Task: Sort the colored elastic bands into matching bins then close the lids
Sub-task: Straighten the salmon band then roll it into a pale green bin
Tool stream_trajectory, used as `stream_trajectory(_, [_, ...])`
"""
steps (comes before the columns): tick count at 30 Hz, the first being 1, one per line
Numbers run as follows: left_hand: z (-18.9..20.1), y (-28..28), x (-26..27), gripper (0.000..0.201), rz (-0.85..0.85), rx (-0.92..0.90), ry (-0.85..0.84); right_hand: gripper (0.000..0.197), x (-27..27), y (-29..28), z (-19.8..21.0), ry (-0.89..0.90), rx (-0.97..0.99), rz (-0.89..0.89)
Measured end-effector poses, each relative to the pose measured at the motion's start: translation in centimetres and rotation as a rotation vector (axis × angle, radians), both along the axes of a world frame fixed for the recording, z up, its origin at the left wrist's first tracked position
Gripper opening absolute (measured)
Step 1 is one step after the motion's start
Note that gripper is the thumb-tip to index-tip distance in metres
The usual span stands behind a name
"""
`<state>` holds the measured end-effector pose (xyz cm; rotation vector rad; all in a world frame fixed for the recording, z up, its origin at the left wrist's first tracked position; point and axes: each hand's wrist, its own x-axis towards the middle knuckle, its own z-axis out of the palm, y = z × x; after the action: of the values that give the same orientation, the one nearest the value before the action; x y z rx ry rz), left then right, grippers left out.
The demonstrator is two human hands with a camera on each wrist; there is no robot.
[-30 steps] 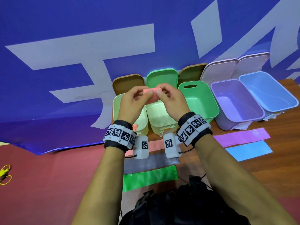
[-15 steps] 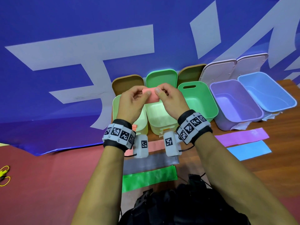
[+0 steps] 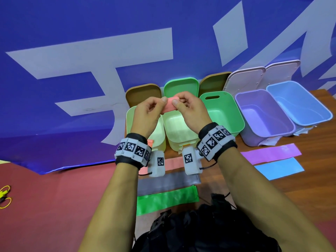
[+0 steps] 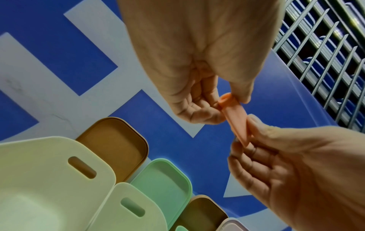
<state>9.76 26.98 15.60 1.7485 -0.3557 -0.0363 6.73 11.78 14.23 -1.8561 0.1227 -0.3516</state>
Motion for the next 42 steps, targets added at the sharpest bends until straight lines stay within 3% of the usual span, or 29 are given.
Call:
stream_trajectory(2, [0.0,-0.1,0.0,0.010,0.000,-0.008,0.012,0.008,0.0,0.0,-0.1,0.010,-0.007,-0.003])
stream_trajectory(5, [-0.4,-0.2,0.0,0.021,-0.023,-0.012,-0.011,0.006,0.0,0.0,-0.3,0.036,-0.019,-0.011])
stream_trajectory(16, [-1.9,0.0,0.5,0.017,0.020,0.004,0.027,0.024,0.0,0.2,-1.5,0.054,0.066,0.038])
stream_trajectory(22, [-2.9,0.2,1.0,0.019,0.007,-0.047,0.135,0.012,0.5,0.4,-2.3,0.083,0.056,0.029])
stream_trajectory(35, [-6.9,2.9,2.9,0.008,0.011,-0.002,0.192,0.031,3.3,2.2,-5.5,0.234,-0.030,0.016])
stream_trajectory(42, [-9.7,4.5,5.0,0.019,0.051,0.083,0.291,0.014,5.9,3.3,-7.4,0.352,-0.050,0.041])
